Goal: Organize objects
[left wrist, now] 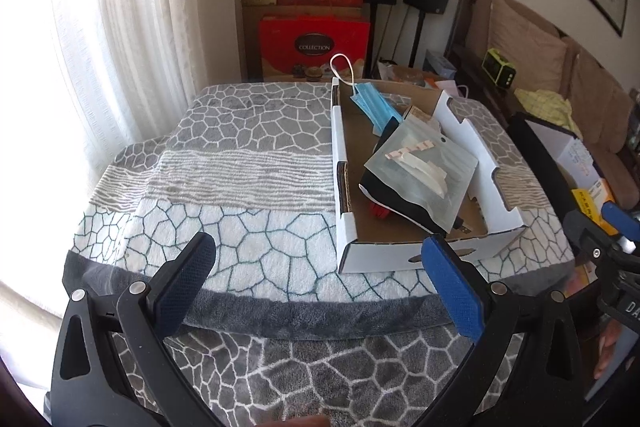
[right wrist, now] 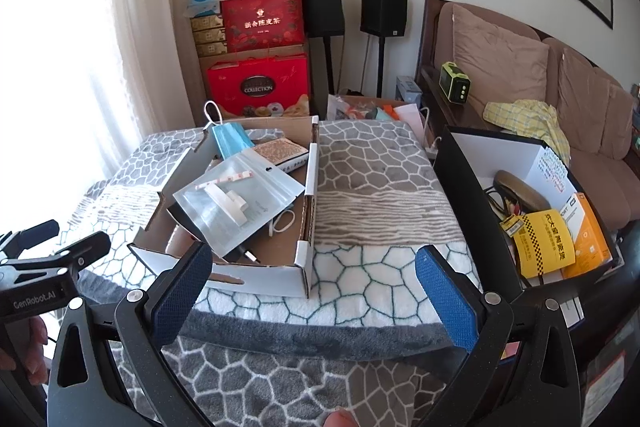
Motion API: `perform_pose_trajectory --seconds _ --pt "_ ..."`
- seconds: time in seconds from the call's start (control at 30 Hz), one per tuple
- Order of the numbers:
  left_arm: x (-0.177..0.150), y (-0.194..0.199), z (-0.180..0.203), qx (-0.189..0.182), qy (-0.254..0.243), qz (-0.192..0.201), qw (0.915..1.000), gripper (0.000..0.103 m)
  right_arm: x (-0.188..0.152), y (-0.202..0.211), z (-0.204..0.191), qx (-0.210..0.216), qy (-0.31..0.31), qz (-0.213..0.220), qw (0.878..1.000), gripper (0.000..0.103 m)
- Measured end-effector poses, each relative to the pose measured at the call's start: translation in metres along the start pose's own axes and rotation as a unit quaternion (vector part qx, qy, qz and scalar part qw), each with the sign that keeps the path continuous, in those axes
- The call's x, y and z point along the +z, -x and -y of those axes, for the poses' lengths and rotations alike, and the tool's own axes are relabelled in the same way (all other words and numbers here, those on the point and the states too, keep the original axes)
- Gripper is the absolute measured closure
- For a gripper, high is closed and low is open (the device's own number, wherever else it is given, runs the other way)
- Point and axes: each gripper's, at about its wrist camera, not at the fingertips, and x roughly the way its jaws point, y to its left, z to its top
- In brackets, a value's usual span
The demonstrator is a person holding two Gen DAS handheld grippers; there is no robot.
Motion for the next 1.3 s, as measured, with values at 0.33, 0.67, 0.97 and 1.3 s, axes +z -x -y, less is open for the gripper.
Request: perform_pose_trajectory --seconds 0.33,0.67,0.97,1.3 --pt "-0.001 0.004 0.005 0.006 -0.012 0.002 0.9999 0.0 -0.006 -0.005 0.002 -0.001 -0.007 -0.008 1.0 0.001" --pt "-0.001 0.003 0.01 0.02 -0.021 0.001 0.9996 0.0 -0.006 -0.007 0.005 0.003 -0.01 -0.011 1.0 0.001" --pt "-0.002 0.002 0.013 0.022 -0.025 0.0 0.9995 0.0 -0.005 -0.007 0.006 0.003 -0.012 -0.011 1.0 0.001" --pt "-0.002 0.003 0.012 0.021 -0.024 0.001 0.9995 0.0 -0.005 -0.007 0.004 0.003 -0.008 -0.011 1.0 0.001"
